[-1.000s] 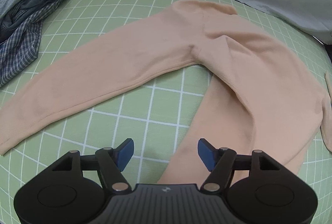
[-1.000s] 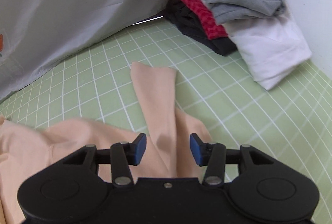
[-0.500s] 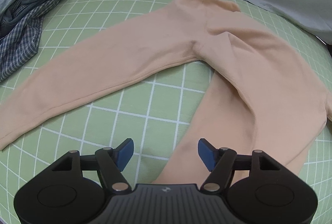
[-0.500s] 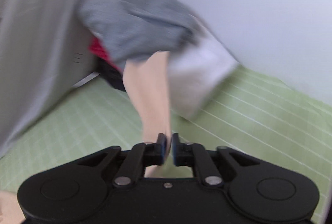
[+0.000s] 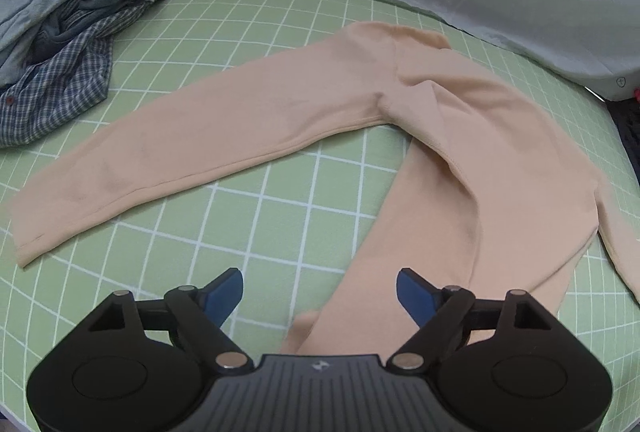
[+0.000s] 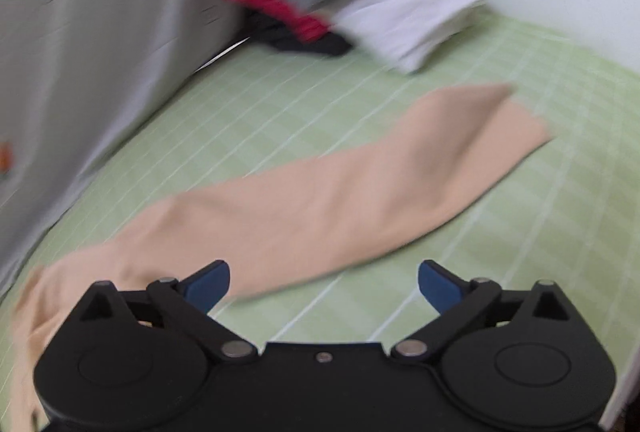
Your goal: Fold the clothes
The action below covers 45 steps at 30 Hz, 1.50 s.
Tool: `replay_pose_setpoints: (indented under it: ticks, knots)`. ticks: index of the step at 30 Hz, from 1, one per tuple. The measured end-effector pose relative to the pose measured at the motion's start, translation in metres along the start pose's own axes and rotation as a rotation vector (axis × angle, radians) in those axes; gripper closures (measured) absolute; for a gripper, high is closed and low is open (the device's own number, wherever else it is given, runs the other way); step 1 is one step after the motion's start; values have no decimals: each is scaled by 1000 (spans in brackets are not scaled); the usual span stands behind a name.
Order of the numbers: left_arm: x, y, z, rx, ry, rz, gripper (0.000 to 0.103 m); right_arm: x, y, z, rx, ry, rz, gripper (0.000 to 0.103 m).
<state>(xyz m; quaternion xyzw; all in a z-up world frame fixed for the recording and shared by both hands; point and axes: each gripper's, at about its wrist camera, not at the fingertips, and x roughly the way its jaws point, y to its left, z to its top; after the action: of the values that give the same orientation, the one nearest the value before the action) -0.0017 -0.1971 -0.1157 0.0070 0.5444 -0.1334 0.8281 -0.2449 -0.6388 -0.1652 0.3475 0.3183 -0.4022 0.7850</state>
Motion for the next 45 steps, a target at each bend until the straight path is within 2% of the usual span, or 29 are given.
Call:
replay_pose_setpoints:
  ticks: [3,8,10,13,16,20,21,23,25,26,28,32,38,45]
  knots:
    - [-11,21,-9,-40,-7,-11,15,-6,31,-32,-56,39,127,0]
    - [-23,62,-25,-67,-2,8,15,-20,81,-90,-199,104,213,0]
    - [-27,79,-29,-75,-3,12,15,-24,100,-111,-275,149,223,0]
    - [-32,102,-32,-67,-4,20,15,-26,122,-136,-366,189,170,1]
    - [-36,120,-36,-40,2,25,15,-28,129,-155,-362,216,163,7]
    - [-41,144,-39,-36,1,39,15,-37,137,-175,-378,167,150,15]
    - [-42,149,-40,-40,0,43,15,-39,141,-179,-409,158,147,19]
    - [-43,157,-41,-53,4,41,15,-43,149,-188,-470,140,141,36]
    - [-43,162,-43,-71,10,33,15,-47,157,-197,-565,117,128,61]
    - [-43,163,-44,-79,11,30,15,-48,159,-198,-590,111,142,68]
    - [-44,159,-44,-91,5,25,15,-50,155,-197,-572,125,180,95]
    - [-45,137,-41,-94,-7,3,15,-50,136,-185,-524,159,211,97]
    - [-38,78,-47,-64,1,-32,15,-53,85,-142,-450,150,161,97]
    - [-31,11,-58,-61,-6,-37,15,-46,35,-94,-502,102,103,97]
